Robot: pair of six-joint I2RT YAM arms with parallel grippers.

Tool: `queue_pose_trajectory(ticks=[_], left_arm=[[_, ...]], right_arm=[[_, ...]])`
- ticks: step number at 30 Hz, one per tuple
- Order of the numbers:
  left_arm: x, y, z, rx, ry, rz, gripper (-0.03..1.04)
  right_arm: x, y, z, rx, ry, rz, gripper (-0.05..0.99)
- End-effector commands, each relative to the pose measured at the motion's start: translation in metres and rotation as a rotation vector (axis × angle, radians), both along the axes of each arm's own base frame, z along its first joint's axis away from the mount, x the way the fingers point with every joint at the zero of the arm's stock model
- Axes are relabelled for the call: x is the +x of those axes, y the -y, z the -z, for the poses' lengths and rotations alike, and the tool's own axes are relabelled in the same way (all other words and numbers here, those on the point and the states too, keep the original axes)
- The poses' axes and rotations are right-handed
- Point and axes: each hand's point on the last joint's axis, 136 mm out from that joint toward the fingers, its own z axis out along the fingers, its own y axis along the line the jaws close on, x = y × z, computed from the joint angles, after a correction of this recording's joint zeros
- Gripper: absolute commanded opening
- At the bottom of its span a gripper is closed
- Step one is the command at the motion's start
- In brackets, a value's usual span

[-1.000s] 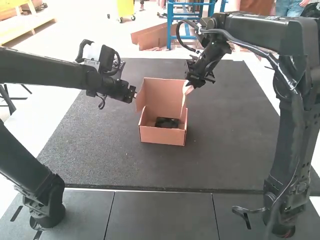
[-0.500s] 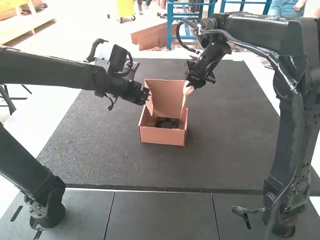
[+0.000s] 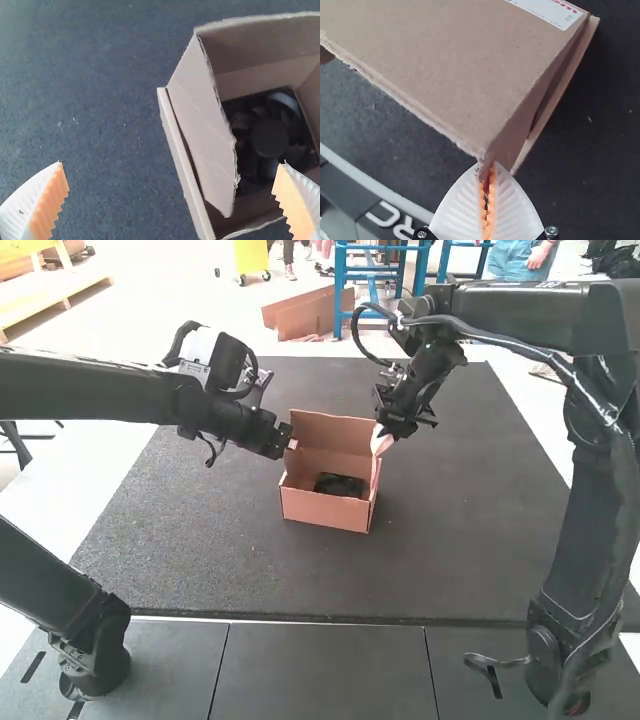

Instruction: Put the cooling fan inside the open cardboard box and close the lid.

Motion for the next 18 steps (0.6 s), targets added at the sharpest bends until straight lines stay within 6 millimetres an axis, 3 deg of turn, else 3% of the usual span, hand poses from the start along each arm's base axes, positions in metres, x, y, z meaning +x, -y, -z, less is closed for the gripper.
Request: queue_pose_trajectory(ticks=[1, 4, 7, 8, 11, 13, 14, 18], left_arm=[[-0.012, 0.002, -0.008, -0.004, 0.008, 0.028, 0.97], [-0.023, -0.008, -0.009, 0.042, -0.006, 0.035, 0.97], [-0.028, -0.017, -0.031, 0.025, 0.043, 0.020, 0.97], [-0.027, -0.020, -0.042, 0.012, 0.074, 0.010, 0.97], [-0.024, -0.028, -0.068, -0.018, 0.144, -0.016, 0.97], [-0.019, -0.032, -0.075, -0.028, 0.170, -0.030, 0.97], [-0.016, -0.034, -0.080, -0.031, 0.186, -0.044, 0.97], [-0.001, -0.041, -0.101, -0.043, 0.267, -0.089, 0.97]], right_arm=[[-0.011, -0.006, -0.014, 0.025, 0.027, -0.039, -0.01], [-0.017, -0.007, -0.007, 0.015, 0.007, -0.053, -0.01], [-0.021, -0.007, -0.002, 0.007, -0.004, -0.059, 0.00], [-0.021, -0.007, -0.002, 0.005, -0.003, -0.056, 0.08], [-0.015, -0.008, -0.012, 0.014, 0.029, -0.051, 0.58], [-0.011, -0.009, -0.023, 0.028, 0.061, -0.048, 0.85], [-0.009, -0.009, -0.029, 0.039, 0.076, -0.047, 0.91], [-0.012, -0.010, -0.064, 0.120, 0.143, -0.052, 0.91]])
